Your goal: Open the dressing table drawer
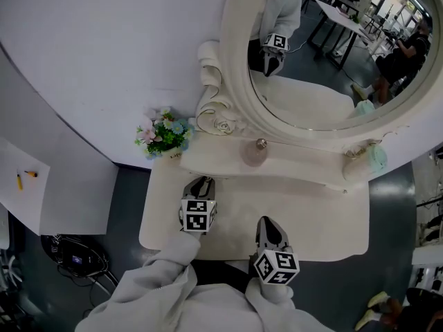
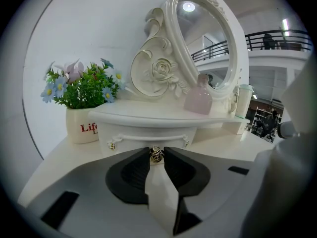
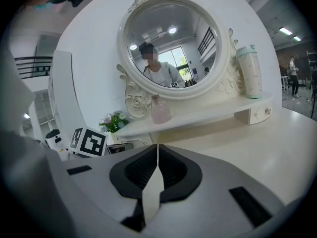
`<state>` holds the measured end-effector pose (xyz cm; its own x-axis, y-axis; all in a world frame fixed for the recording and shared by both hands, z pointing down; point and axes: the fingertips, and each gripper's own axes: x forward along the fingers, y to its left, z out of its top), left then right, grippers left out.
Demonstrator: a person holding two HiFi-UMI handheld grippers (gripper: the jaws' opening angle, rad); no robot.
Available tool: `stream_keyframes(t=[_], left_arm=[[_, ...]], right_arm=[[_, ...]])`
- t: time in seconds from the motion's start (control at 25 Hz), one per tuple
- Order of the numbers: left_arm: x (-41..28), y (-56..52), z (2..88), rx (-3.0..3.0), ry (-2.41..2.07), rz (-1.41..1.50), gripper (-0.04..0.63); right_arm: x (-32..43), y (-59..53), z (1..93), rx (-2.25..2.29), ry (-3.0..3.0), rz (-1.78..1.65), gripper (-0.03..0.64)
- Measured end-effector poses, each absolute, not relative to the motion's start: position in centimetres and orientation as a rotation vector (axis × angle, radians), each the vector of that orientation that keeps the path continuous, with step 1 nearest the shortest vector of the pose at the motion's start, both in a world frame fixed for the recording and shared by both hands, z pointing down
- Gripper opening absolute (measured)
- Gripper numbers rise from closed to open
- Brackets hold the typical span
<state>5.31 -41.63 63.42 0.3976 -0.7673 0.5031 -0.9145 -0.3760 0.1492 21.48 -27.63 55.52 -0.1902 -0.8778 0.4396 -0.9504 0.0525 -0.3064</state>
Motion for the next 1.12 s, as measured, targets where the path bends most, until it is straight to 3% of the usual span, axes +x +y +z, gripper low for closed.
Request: stream_keyframes(t=[1.12], left_arm=[[4.6,-38.7,63.6,2.270,-1.381,0.507,0.101]], right_arm=[[19.9,-26.4,55.5,1.896,-2.193,0.809,0.035]])
